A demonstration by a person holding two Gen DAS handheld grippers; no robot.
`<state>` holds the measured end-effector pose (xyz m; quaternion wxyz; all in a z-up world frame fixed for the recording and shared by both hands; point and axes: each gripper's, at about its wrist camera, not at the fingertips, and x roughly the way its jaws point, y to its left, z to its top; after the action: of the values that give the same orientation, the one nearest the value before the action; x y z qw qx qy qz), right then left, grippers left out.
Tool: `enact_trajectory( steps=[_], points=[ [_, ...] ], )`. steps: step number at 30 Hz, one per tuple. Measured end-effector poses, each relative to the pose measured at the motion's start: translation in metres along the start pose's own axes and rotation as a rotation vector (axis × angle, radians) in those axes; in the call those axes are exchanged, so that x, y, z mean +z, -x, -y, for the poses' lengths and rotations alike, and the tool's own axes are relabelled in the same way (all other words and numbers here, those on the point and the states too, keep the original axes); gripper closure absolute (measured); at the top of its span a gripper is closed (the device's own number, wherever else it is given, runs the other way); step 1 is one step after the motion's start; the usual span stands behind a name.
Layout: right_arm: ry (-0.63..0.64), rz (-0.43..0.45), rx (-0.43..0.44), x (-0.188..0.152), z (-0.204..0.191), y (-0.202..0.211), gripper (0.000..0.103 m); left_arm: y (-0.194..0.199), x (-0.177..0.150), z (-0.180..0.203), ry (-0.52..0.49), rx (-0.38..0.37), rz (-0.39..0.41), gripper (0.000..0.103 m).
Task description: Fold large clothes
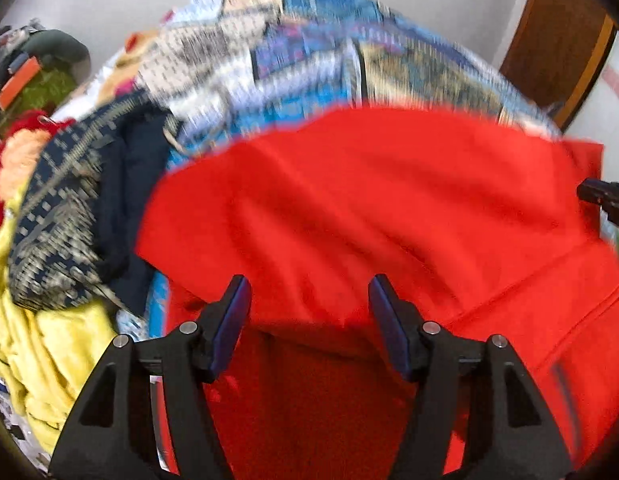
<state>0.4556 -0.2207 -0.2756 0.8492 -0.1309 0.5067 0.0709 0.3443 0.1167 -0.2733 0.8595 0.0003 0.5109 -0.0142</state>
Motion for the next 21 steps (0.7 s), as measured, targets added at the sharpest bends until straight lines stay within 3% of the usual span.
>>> enact_trajectory(
  steps=[2, 4, 5, 6, 7, 8, 12, 15, 18, 21],
  points=[
    [-0.017, 0.022, 0.024, -0.009, 0.013, -0.007, 0.083, -0.006, -0.011, 0.000, -0.012, 0.030, 0.022, 0.024],
    [-0.043, 0.039, 0.049, -0.013, 0.026, -0.005, 0.080, -0.004, -0.017, -0.005, 0.002, 0.051, 0.040, 0.017],
    [-0.062, 0.029, 0.038, -0.014, 0.032, -0.005, 0.059, -0.004, -0.019, -0.009, 0.020, 0.040, 0.037, 0.017],
    [-0.086, 0.013, -0.028, -0.015, 0.039, -0.007, 0.014, -0.004, -0.022, -0.016, 0.057, 0.012, 0.029, 0.017],
    [-0.106, 0.009, -0.098, -0.017, 0.046, -0.008, 0.000, -0.004, -0.023, -0.020, 0.085, -0.007, 0.021, 0.017],
    [-0.119, 0.028, -0.110, -0.020, 0.052, -0.006, 0.000, -0.004, -0.026, -0.025, 0.114, -0.027, 0.014, 0.017],
    [-0.234, -0.008, 0.042, -0.034, 0.080, -0.002, 0.000, 0.005, -0.038, -0.042, 0.200, -0.064, -0.001, 0.017],
    [-0.270, -0.001, 0.084, -0.042, 0.084, 0.015, 0.000, 0.021, -0.045, -0.050, 0.201, -0.023, -0.003, 0.017],
    [-0.293, 0.026, 0.135, -0.044, 0.087, 0.032, 0.000, 0.040, -0.052, -0.063, 0.188, 0.070, 0.023, 0.017],
    [-0.321, 0.049, 0.211, -0.047, 0.090, 0.043, 0.000, 0.053, -0.060, -0.088, 0.267, 0.016, 0.041, 0.017]
  ],
)
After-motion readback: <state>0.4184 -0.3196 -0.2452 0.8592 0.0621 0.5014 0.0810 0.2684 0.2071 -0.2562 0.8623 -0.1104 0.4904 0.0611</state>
